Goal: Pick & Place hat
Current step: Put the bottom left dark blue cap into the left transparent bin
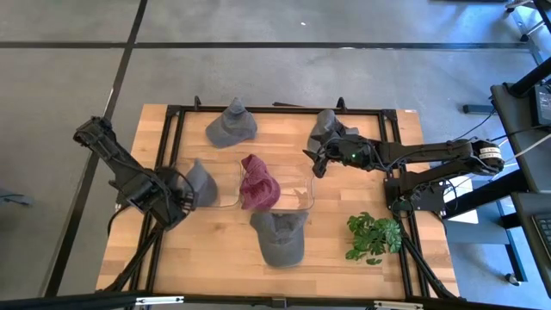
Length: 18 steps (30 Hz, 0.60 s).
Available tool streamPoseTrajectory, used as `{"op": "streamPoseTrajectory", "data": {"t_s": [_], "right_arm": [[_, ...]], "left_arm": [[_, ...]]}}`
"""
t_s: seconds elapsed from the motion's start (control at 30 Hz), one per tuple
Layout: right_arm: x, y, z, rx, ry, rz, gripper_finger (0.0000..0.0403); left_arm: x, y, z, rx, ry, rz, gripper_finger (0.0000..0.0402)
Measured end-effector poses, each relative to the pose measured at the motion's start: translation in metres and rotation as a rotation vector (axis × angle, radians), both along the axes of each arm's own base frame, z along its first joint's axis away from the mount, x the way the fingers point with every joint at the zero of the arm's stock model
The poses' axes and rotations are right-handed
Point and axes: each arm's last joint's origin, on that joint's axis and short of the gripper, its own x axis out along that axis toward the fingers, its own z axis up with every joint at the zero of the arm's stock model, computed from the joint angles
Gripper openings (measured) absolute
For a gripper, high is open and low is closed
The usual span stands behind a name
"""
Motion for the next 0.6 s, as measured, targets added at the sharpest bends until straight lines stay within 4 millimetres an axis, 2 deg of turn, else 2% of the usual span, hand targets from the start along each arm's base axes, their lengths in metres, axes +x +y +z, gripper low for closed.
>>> {"op": "streamPoseTrajectory", "data": {"t_s": [0.17, 0.47, 0.6], "right_arm": [[-0.0005, 0.0001, -0.0013, 0.003, 0.014, 0.001, 0.0273], [-0.0004, 0.0002, -0.0013, 0.009, 0.011, 0.005, 0.0273], [-0.0004, 0.0002, -0.0014, 0.009, 0.011, 0.005, 0.0273]], "left_arm": [[0.0003, 0.0004, 0.0001, 0.012, -0.013, 0.007, 0.0003], [0.0020, 0.0023, 0.0008, 0.093, -0.058, -0.085, 0.0005], [0.0022, 0.0025, 0.0009, 0.099, -0.062, -0.087, 0.0023]]}}
